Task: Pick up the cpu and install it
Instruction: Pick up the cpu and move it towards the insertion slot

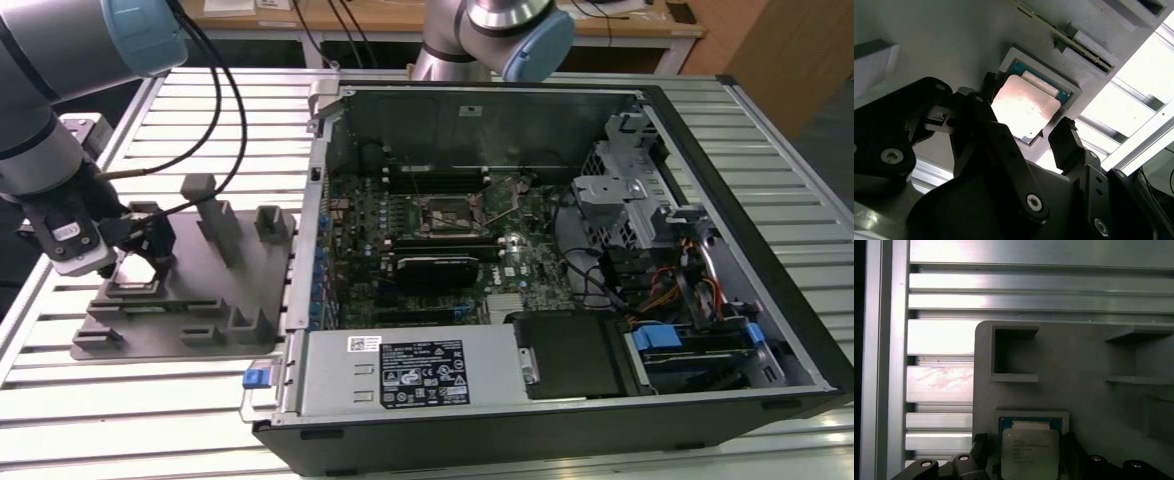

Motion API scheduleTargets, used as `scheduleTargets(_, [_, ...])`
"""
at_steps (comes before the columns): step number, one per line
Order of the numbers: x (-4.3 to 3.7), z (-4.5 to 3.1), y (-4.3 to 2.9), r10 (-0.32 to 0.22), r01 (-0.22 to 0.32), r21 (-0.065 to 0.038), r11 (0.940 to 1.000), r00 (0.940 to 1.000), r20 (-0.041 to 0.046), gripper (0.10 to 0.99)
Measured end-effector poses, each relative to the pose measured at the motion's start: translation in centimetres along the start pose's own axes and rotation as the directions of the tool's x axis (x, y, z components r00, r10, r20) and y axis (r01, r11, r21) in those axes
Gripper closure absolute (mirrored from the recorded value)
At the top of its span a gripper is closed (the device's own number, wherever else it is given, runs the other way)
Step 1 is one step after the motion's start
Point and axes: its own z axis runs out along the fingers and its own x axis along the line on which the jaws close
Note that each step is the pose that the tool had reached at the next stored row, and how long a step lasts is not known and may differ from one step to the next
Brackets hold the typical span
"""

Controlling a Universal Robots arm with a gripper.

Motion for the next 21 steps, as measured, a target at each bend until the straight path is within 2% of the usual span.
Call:
scheduleTargets(3, [0.02,0.0,0.0,0.0,0.0,0.0,1.0,1.0,0.0,0.392])
scheduleTargets(4, [0.02,0.0,0.0,0.0,0.0,0.0,1.0,1.0,-0.0001,0.463])
scheduleTargets(21, [-0.1,-0.27,-0.27,0.0,0.0,0.0,1.0,1.0,-0.0001,0.463])
